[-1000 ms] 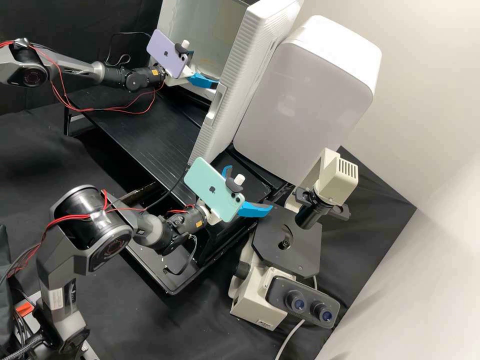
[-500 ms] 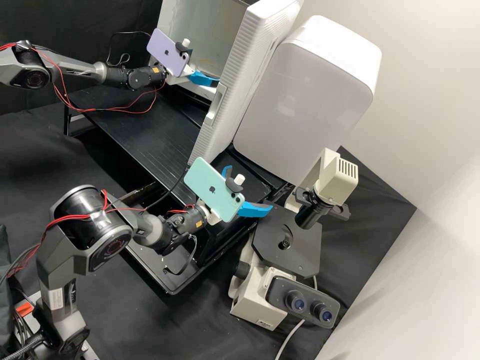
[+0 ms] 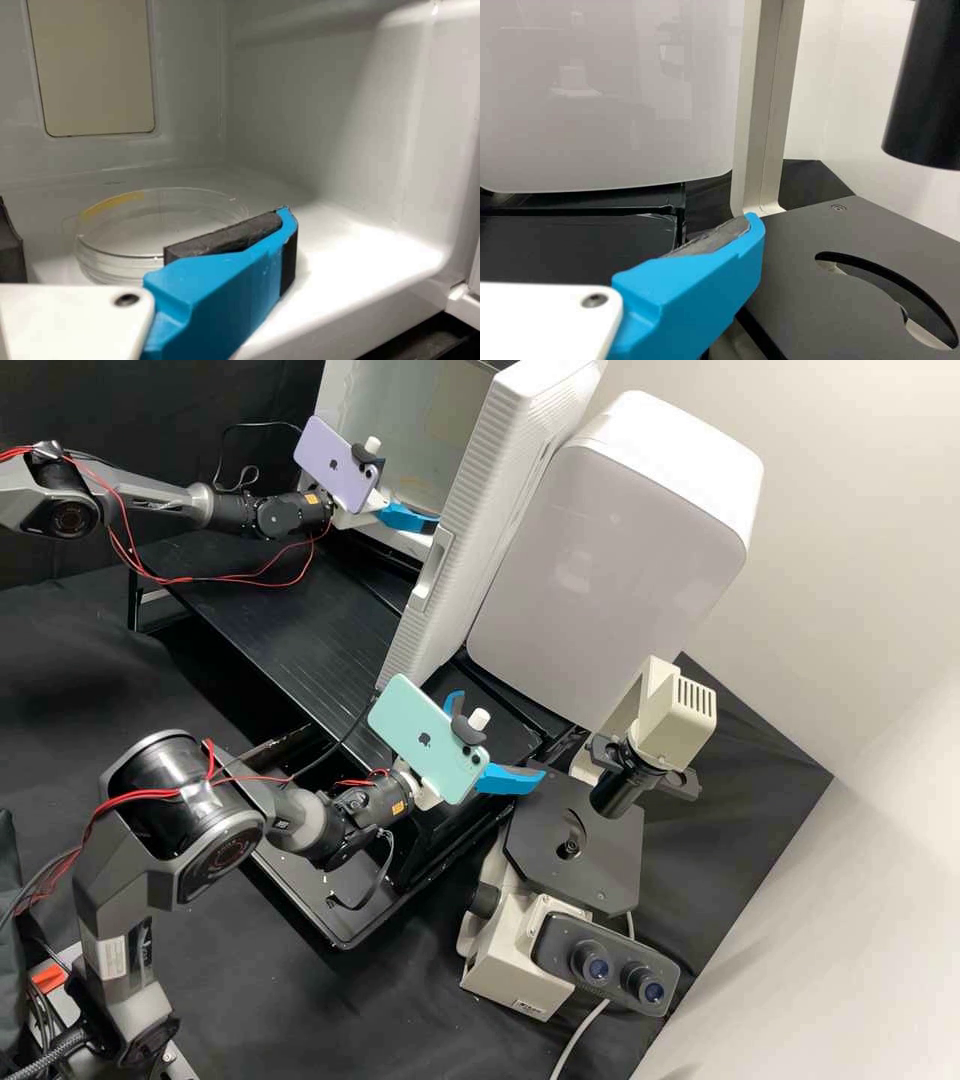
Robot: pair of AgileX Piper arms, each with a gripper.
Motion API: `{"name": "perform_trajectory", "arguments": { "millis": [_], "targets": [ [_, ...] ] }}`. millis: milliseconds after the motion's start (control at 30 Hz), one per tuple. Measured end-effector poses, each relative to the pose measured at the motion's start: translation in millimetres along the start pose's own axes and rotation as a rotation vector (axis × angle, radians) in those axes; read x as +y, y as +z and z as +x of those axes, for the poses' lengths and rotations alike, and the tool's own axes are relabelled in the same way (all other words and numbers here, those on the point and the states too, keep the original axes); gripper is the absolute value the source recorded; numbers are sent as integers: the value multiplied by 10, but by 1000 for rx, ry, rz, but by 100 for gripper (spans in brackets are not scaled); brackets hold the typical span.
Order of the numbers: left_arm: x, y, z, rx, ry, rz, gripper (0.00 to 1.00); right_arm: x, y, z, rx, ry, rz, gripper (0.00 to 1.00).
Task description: Take the petri dish out of the incubator
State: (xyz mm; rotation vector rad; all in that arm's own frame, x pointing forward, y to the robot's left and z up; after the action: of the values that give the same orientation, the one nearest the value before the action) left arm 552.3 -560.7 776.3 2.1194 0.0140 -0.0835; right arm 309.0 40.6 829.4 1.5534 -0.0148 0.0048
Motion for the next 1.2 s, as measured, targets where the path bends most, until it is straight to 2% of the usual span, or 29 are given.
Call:
{"name": "perform_trajectory", "arguments": {
  "millis": [533,567,833,1200],
  "targets": [
    [8,10,25,-2,-8,-6,100,0,0,0,0,0,0,100],
    [5,12,26,-5,-8,-2,0,0,0,0,0,0,0,100],
    [3,34,28,-31,-2,-21,0,0,0,0,0,0,0,100],
    [-11,87,23,-83,-6,-20,0,0,0,0,0,0,0,100]
  ]
}}
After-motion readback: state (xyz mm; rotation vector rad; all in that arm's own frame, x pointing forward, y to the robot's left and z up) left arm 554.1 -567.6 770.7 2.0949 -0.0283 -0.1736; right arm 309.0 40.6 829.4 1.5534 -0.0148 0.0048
